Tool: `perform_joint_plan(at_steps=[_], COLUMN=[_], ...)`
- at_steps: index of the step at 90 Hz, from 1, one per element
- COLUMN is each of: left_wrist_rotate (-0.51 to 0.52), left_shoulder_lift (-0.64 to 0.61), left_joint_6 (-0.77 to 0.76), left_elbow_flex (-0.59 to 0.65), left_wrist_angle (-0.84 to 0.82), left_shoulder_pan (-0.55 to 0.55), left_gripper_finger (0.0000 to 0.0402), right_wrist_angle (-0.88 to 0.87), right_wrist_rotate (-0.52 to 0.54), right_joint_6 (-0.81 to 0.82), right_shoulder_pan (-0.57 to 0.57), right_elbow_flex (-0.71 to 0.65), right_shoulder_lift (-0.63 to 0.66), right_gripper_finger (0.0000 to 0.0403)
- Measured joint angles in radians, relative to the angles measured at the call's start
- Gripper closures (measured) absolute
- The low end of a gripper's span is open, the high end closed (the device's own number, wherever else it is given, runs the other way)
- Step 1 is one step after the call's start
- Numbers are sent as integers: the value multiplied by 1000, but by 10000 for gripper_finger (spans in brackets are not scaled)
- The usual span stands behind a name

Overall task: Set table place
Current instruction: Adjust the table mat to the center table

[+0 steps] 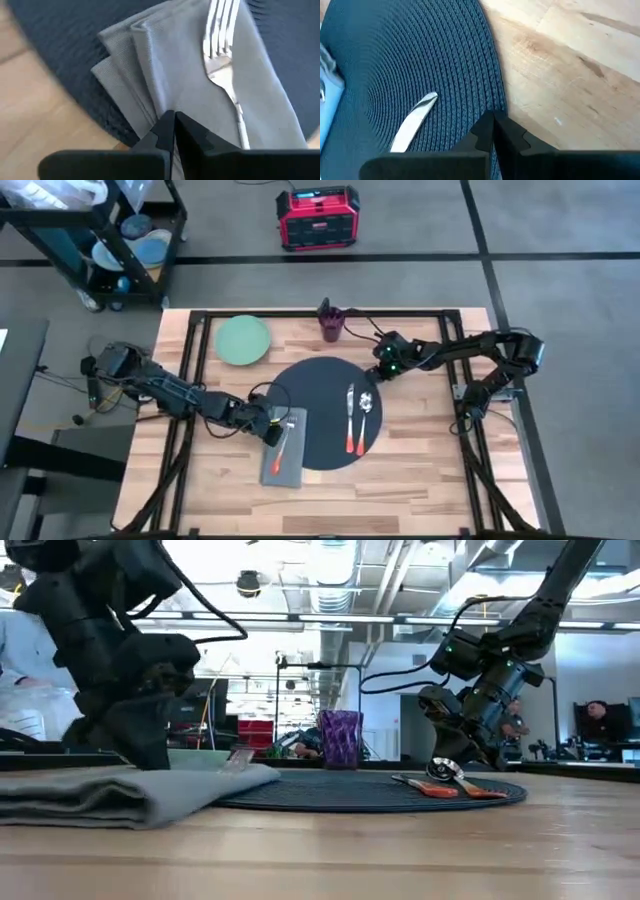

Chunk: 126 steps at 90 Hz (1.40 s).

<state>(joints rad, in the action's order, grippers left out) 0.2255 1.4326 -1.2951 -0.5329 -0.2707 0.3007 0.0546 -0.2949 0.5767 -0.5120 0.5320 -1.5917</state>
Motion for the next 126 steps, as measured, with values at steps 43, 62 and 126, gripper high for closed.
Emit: perform_joint_plan(at_steps=[43,62,126], left_wrist_rotate=[-20,11,69], left_shoulder_lift=[-160,-262,-295], left_joint_6=[-181,-259,-84], left_elbow_flex=[6,14,14], left_wrist_angle=[-399,-566,-278], left_shoulder_pan=[53,116,118], left_gripper_finger=[402,402,402], right_wrist_angle=[-54,-56,-29], right_wrist_rotate=[3,6,6], right_joint_6=[-55,-65,-108], right_shoulder_pan=[-2,-2,-1], right_elbow_flex=[1,1,-2], right_shoulder_lift=[3,2,0], right_gripper_finger=[403,403,403])
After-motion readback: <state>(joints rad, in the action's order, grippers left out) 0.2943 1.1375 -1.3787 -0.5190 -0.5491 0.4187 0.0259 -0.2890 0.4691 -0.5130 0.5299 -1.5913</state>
